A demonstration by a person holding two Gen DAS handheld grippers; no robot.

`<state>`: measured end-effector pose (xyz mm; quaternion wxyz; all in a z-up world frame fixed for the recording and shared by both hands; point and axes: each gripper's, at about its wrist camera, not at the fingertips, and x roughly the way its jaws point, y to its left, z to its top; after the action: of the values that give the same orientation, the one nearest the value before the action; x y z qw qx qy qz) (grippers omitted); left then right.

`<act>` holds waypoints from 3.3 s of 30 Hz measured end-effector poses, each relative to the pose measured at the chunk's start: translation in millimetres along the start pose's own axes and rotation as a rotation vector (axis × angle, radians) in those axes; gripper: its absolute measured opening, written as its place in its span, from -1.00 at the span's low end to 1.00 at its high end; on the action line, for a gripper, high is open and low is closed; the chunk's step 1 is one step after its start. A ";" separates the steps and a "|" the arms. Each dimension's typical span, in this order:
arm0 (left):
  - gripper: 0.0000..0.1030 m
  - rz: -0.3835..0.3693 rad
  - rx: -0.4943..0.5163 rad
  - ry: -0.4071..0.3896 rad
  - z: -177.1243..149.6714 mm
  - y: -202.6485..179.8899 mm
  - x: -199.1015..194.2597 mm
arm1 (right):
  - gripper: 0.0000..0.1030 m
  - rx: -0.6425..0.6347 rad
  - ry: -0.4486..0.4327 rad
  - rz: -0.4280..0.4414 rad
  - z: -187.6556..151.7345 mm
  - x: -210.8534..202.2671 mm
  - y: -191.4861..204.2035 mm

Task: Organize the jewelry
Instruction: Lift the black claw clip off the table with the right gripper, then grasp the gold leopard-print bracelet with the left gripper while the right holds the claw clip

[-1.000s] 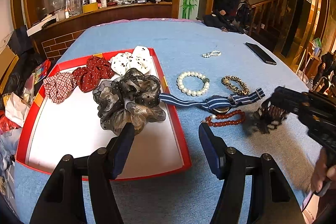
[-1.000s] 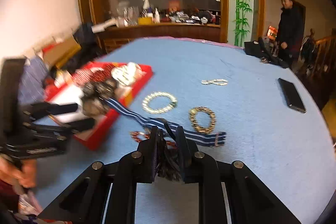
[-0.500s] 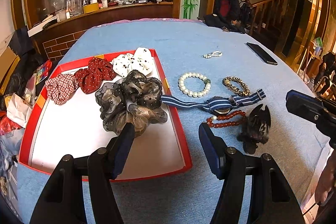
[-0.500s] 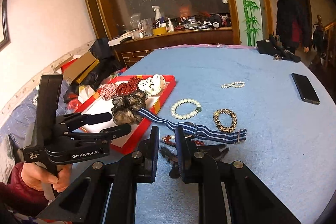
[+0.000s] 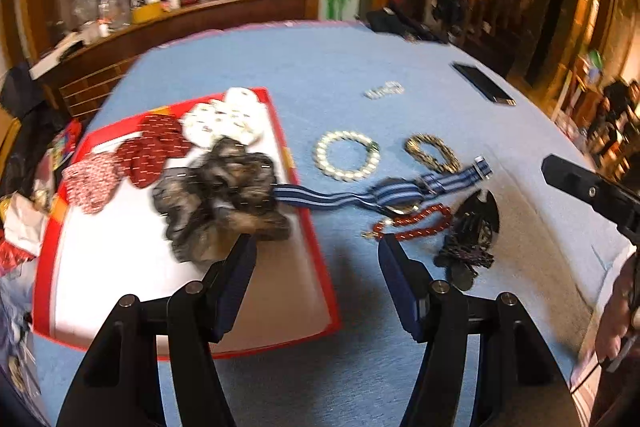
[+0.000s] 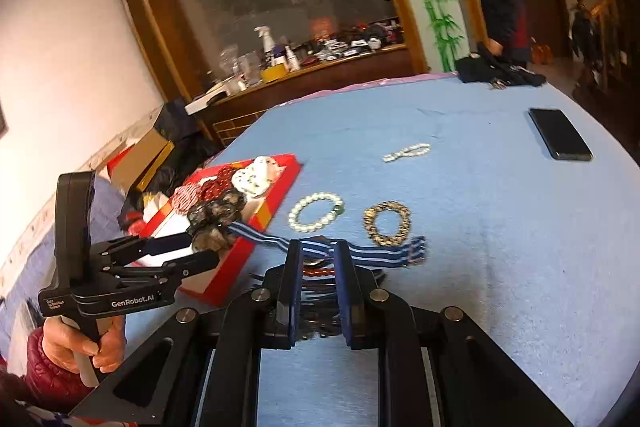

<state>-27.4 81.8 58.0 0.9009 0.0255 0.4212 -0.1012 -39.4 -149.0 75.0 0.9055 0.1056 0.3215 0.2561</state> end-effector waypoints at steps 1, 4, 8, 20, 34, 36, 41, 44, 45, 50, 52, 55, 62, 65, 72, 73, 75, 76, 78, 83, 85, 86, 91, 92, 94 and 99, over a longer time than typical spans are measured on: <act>0.21 -0.007 0.013 0.009 2.2 -3.0 3.0 | -0.67 0.010 0.001 0.005 -0.3 -0.3 -3.4; 0.20 -0.021 0.041 0.058 6.9 -11.2 15.2 | -0.65 -0.007 0.027 0.003 -1.0 0.9 -6.7; 0.30 -0.128 0.018 0.096 2.4 -21.7 17.4 | -0.34 -0.020 0.073 -0.036 -4.7 6.0 -12.3; 0.61 -0.255 0.130 0.094 -18.2 -88.3 17.6 | -0.08 0.137 0.090 -0.025 -2.7 11.7 -51.8; 0.61 -0.245 0.084 0.059 -16.7 -37.1 -11.0 | 0.23 0.102 0.121 -0.009 -8.5 0.9 -45.8; 0.61 -0.232 0.054 0.041 -12.3 -27.6 -13.5 | 0.39 0.093 0.168 0.027 -11.1 10.0 -35.2; 0.61 -0.228 0.017 0.018 -11.8 -11.7 -16.3 | 0.51 0.094 0.246 0.068 -22.0 33.6 -10.7; 0.61 -0.221 0.013 0.021 -12.9 -9.3 -12.7 | 0.51 0.062 0.298 0.038 -28.3 53.8 4.2; 0.61 -0.220 0.017 0.024 -13.4 -9.2 -11.1 | 0.51 0.046 0.310 0.012 -29.3 59.5 7.7; 0.61 -0.214 0.034 0.028 -12.4 -8.1 -8.0 | 0.03 -0.022 0.329 -0.076 -31.6 77.2 18.8; 0.61 -0.205 0.045 0.029 -9.8 -9.7 -6.3 | -0.06 -0.026 0.324 -0.081 -30.7 76.1 16.3; 0.61 -0.195 0.068 0.030 -2.9 -16.2 -4.0 | -0.13 0.008 0.291 -0.069 -27.5 64.5 5.1; 0.60 -0.228 0.060 0.048 38.7 -39.7 20.0 | -0.13 0.163 0.140 -0.056 -20.0 20.2 -44.7; 0.55 -0.240 0.018 0.107 64.8 -50.9 46.6 | -0.13 0.203 0.100 -0.072 -18.9 10.4 -61.4; 0.11 -0.261 -0.115 0.270 95.1 -62.3 123.1 | -0.13 0.232 -0.003 -0.034 -19.9 -11.5 -72.0; 0.11 -0.266 -0.119 0.285 94.5 -65.1 129.9 | -0.13 0.219 -0.012 -0.032 -19.6 -12.1 -68.9; 0.10 -0.245 -0.087 0.284 94.2 -79.0 137.5 | -0.12 0.193 -0.023 -0.030 -19.2 -13.4 -63.7; 0.00 -0.222 -0.062 0.278 95.3 -87.0 138.1 | -0.12 0.187 -0.025 -0.027 -19.2 -13.5 -62.0; -0.43 -0.168 -0.014 0.259 94.8 -101.6 138.3 | -0.12 0.186 -0.034 -0.019 -18.7 -14.5 -62.4; -0.92 -0.106 0.022 0.191 87.2 -116.2 129.8 | -0.12 0.197 -0.066 -0.014 -19.6 -22.1 -64.7; -0.92 -0.110 0.018 0.156 81.7 -114.9 119.4 | -0.12 0.204 -0.076 -0.012 -20.6 -24.8 -65.7; -0.92 -0.105 0.017 0.139 80.1 -111.1 114.7 | -0.12 0.205 -0.080 -0.013 -21.1 -25.5 -65.8; -0.92 -0.120 0.006 0.066 69.3 -97.9 82.3 | -0.12 0.209 -0.087 -0.019 -22.6 -27.6 -65.3; -0.92 -0.122 0.005 0.052 67.9 -96.5 75.3 | -0.12 0.209 -0.085 -0.021 -22.0 -26.1 -65.4; -0.92 -0.140 -0.003 0.017 66.8 -90.0 57.1 | -0.12 0.209 -0.085 -0.029 -21.9 -25.1 -65.9; -0.92 -0.178 -0.025 -0.043 64.7 -76.5 22.8 | -0.12 0.209 -0.085 -0.042 -22.4 -24.8 -67.2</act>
<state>19.9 -5.2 85.3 0.8975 -0.0254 0.4035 -0.1760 -43.4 -218.5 46.9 0.9075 0.2034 0.3097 0.1976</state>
